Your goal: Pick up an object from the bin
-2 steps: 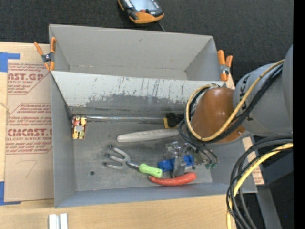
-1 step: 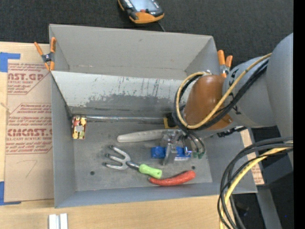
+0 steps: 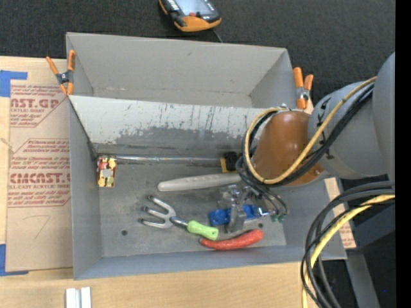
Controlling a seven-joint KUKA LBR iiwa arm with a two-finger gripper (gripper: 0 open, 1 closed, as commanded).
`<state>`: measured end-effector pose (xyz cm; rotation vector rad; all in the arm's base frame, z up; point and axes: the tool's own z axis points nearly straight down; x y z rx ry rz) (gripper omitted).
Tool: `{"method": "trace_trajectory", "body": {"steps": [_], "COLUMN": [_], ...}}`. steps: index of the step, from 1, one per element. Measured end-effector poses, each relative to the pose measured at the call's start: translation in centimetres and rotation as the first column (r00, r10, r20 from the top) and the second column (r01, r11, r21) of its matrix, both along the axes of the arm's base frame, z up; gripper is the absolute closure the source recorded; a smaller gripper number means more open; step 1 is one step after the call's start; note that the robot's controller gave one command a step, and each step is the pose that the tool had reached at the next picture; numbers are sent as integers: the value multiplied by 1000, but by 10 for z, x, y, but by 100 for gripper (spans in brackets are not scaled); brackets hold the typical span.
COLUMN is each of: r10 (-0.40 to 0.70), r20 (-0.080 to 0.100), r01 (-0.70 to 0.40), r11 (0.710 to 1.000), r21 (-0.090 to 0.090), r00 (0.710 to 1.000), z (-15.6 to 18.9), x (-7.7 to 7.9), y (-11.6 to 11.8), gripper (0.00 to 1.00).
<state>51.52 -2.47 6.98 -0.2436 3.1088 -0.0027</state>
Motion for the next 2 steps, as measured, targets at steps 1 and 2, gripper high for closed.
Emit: {"method": "trace_trajectory", "body": {"steps": [1, 2], "r10": [-147, 1], "r20": [10, 6], "r01": [147, -1], "r11": [989, 1000], "r21": [7, 0], "r00": [989, 1000], "z": [18, 106], "x": [19, 20], "y": [16, 2], "gripper": [100, 100]}}
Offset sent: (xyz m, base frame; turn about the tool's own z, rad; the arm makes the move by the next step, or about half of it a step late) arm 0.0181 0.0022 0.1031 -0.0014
